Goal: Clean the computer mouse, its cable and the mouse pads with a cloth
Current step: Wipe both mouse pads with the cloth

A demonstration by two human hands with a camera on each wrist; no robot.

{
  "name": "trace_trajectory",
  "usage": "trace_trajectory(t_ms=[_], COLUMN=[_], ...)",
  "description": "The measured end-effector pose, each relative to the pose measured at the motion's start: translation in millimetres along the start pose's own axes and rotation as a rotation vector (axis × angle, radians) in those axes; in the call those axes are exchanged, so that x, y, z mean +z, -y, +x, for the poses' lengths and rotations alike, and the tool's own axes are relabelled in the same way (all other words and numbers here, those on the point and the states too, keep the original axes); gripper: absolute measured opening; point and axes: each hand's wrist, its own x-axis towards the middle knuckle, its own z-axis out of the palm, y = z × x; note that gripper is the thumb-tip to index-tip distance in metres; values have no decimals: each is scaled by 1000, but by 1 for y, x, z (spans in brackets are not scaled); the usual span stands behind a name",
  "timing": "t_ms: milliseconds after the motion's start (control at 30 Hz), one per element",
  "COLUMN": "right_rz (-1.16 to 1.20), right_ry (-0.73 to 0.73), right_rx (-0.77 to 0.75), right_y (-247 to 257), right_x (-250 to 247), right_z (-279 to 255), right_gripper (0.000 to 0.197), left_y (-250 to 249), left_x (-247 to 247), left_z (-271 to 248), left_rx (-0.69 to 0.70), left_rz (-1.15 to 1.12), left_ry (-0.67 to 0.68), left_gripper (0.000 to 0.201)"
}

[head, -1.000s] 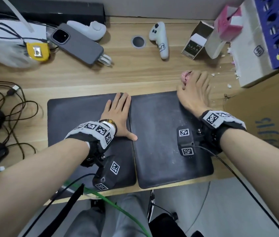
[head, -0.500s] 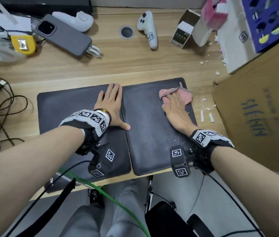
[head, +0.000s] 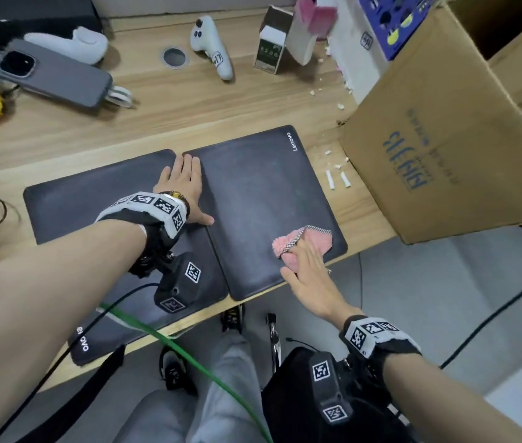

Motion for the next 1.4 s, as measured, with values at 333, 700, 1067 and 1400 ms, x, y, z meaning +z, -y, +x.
trace_trajectory(t_ms=[333,700,1067,1400], right_rz=[-254,-392,-283,-317], right_ry=[83,7,-52,-1], right_rx=[43,-77,-106,-63], right_y=[13,52,15,43], right_x=[-18,-67,-34,26], right_z=[56,210,116,36], right_gripper=[56,57,51,69], left_y=[-11,-2,0,-3], left_x=[0,10,4,7], left_z=[7,10,1,-9], left_rx=[17,21,4,23], left_rz=[14,-44,-38,-79], left_ry=[46,27,15,-15], left_gripper=[129,127,125,114])
